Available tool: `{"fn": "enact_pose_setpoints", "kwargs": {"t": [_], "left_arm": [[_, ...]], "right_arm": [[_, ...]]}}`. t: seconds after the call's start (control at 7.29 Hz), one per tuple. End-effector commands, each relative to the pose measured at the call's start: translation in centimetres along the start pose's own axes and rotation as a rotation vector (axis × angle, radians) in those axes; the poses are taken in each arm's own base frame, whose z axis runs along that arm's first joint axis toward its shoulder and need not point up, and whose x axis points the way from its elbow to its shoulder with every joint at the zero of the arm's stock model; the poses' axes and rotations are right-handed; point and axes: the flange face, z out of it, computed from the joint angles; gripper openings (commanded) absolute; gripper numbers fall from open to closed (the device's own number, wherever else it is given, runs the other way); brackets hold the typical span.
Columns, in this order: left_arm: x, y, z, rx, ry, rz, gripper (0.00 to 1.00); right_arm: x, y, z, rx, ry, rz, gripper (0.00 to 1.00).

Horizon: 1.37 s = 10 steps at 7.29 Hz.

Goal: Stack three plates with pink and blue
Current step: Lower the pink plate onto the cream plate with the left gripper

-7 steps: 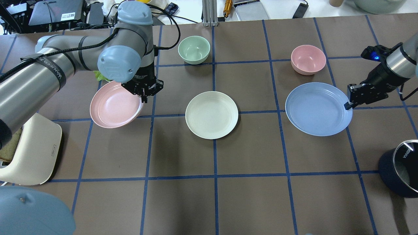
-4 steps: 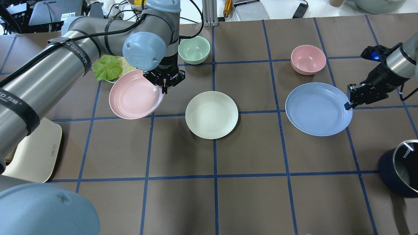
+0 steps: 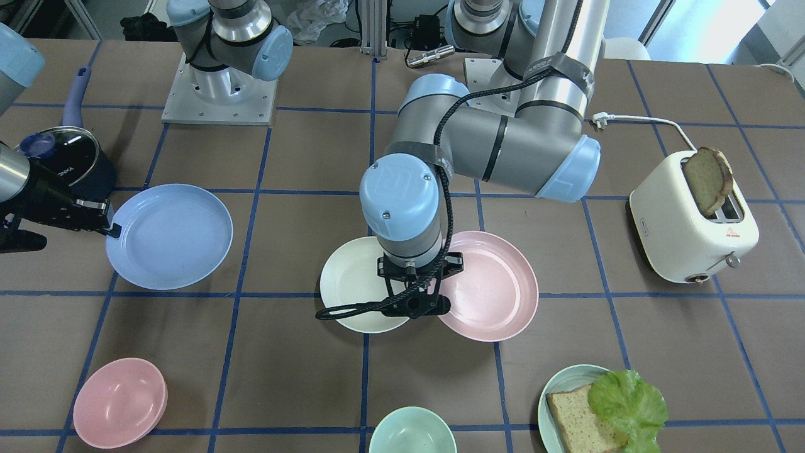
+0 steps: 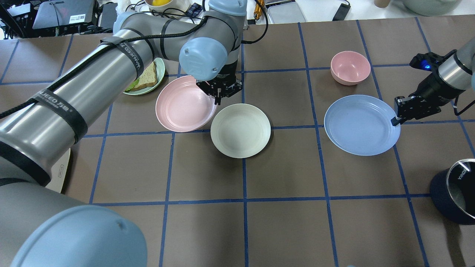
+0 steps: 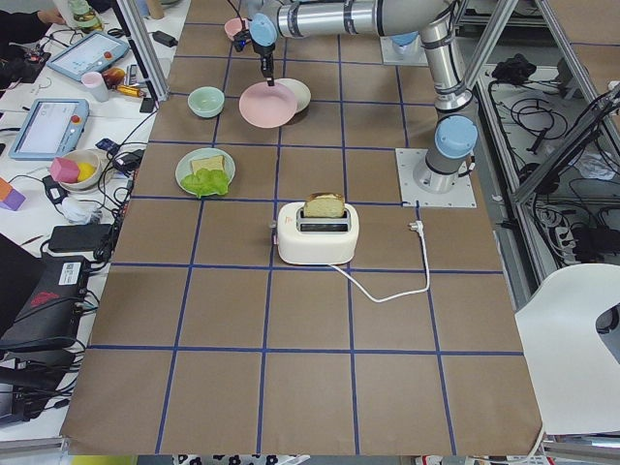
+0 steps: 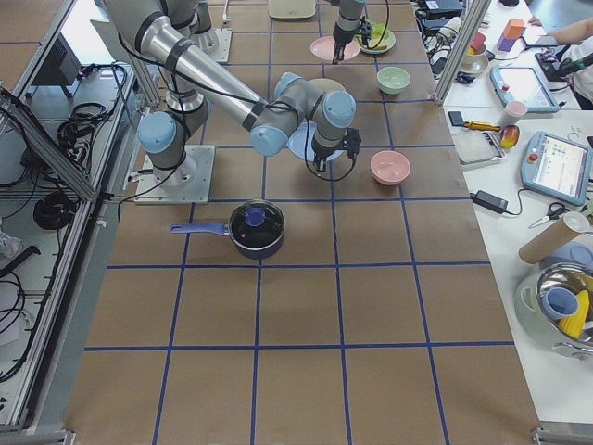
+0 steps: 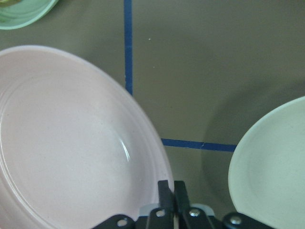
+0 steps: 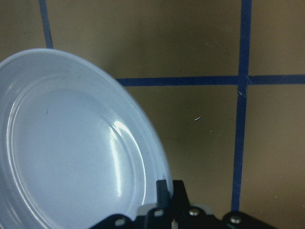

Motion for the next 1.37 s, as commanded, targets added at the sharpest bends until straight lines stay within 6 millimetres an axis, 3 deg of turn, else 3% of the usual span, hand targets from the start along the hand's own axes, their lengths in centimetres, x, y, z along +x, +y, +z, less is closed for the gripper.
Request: {"fn": "enact_pose_setpoints", "kwargs": {"t": [0.0, 0.27, 0.55, 0.82, 1.23], "left_arm": [[4.8, 0.3, 0.4, 0.011, -0.008, 0.041, 0.00], [8.2, 1.3, 1.1, -0.012, -0.030, 0.044, 0.00], [9.8, 2.7, 0.3, -0.058, -0.062, 0.022, 0.00], [11.1, 2.5, 2.2, -0.079, -0.070, 0.012, 0.00], [13.3, 2.2, 2.7, -0.066, -0.072, -0.043, 0.00]], "right_arm": [[0.1, 0.0, 0.2, -0.007, 0.007, 0.001, 0.00], [0.2, 0.0, 0.3, -0.012, 0.008, 0.001, 0.00], [0.2, 0.1, 0.6, -0.016, 0.004, 0.002, 0.00], [0.1, 0.3, 0.8, -0.016, 0.006, 0.002, 0.00], [0.2, 0.3, 1.0, -0.018, 0.005, 0.002, 0.00]]}}
